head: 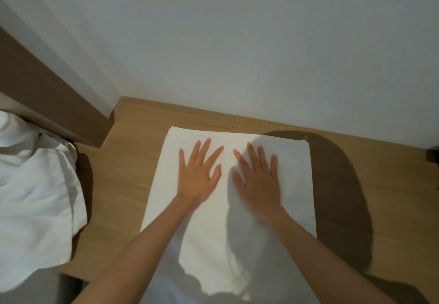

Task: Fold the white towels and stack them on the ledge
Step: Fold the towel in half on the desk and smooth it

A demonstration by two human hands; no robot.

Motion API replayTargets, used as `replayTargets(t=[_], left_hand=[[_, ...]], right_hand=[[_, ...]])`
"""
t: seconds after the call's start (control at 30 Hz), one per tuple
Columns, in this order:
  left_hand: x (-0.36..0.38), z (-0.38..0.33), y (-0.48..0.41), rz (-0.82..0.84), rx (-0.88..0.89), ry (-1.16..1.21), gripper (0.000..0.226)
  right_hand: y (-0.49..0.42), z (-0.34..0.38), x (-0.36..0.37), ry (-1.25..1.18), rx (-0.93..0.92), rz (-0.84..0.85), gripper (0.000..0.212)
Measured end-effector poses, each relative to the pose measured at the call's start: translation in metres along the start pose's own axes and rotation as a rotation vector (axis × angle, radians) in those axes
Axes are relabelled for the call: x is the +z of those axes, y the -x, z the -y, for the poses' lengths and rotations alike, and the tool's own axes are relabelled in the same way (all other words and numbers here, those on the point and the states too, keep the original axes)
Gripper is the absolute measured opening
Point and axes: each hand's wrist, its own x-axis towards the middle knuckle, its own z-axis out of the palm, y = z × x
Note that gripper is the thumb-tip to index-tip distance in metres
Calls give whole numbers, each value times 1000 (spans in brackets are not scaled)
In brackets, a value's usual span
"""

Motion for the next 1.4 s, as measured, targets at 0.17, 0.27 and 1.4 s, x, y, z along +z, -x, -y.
replayTargets(t=[0.17, 0.27, 1.4], left_hand=[[-2, 36, -8, -79, -270, 39, 53], [-5, 43, -13, -89, -334, 68, 57], [1, 41, 148, -85, -212, 112, 59]], right_hand=[[-12, -44, -8, 20, 129, -33, 58], [-11, -66, -13, 19, 215, -68, 59], [146, -8, 12, -47, 369, -134, 54]])
